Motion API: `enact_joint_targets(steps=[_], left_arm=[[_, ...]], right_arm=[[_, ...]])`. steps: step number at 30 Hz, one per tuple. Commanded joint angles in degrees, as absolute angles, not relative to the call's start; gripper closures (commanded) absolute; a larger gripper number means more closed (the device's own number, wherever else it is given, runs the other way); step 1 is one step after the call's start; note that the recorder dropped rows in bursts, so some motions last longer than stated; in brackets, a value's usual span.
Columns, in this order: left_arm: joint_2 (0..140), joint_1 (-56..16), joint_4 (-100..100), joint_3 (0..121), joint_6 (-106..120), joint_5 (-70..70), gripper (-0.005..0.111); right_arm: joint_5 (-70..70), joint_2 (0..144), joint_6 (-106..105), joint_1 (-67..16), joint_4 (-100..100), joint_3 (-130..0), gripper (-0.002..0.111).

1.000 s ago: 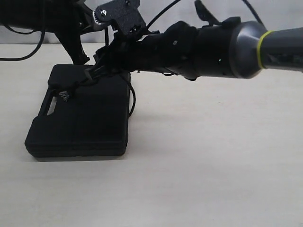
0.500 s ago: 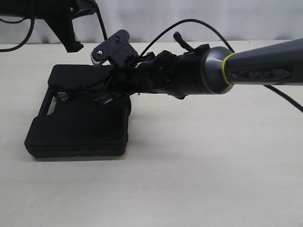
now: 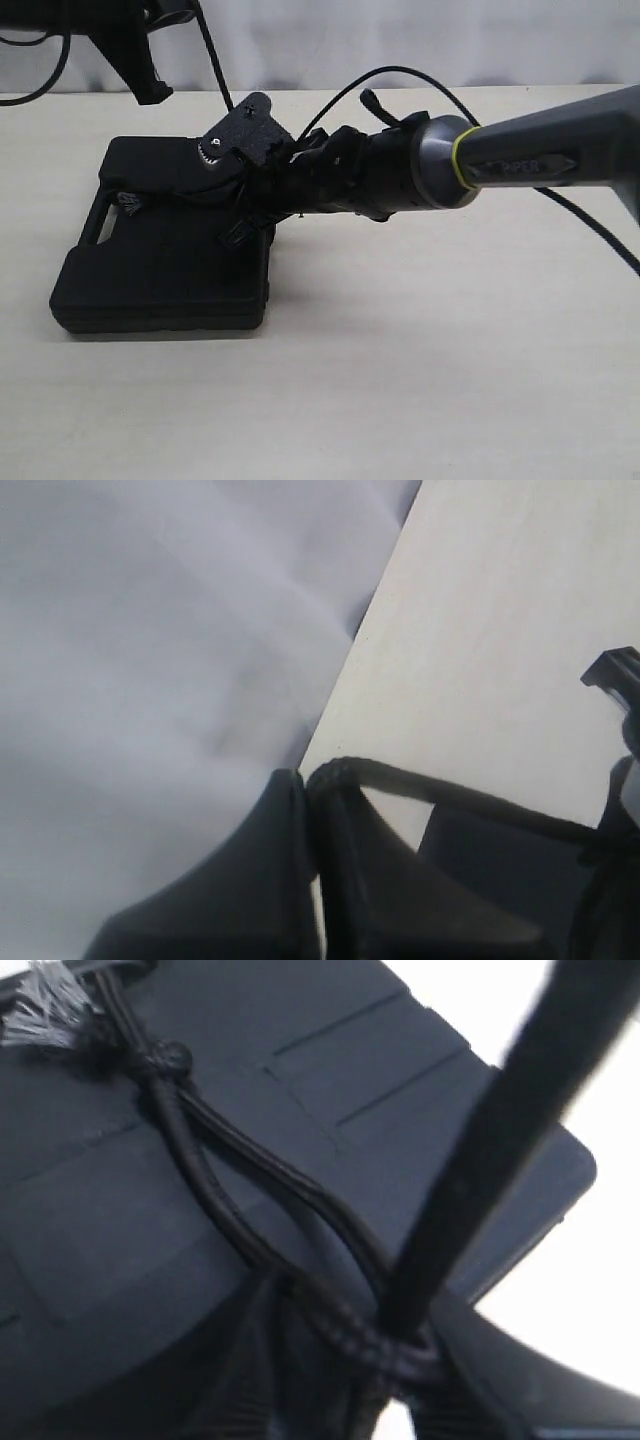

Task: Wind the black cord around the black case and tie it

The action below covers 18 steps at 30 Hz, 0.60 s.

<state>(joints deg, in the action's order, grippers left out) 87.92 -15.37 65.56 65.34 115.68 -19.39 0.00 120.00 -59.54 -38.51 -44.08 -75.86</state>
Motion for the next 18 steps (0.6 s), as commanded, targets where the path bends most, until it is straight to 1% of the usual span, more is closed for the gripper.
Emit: enact_joint_targets(steps=[1,4,15,17,18], left_arm=[[87.0,-15.4,66.6,65.4,115.2,-17.4,0.107],[87.0,-15.4,66.7,65.4,115.2,-16.5,0.107],[87.0,-15.4,66.9,65.4,115.2,-16.3,0.107],[87.0,-15.4,66.9,65.4,115.0,-16.4,0.107],[87.0,-15.4,66.9,65.4,114.9,-16.4,0.107]], right_arm=[[1.7,118.8,-60.1,-37.2,-44.1,-75.6,0.055],[3.5,116.3,-59.2,-37.2,-44.1,-75.6,0.05],[12.4,107.9,-59.2,-36.9,-44.1,-75.6,0.05],[11.8,108.2,-58.5,-36.5,-44.5,-75.6,0.052],[11.5,108.9,-58.2,-36.1,-44.5,-75.6,0.058]])
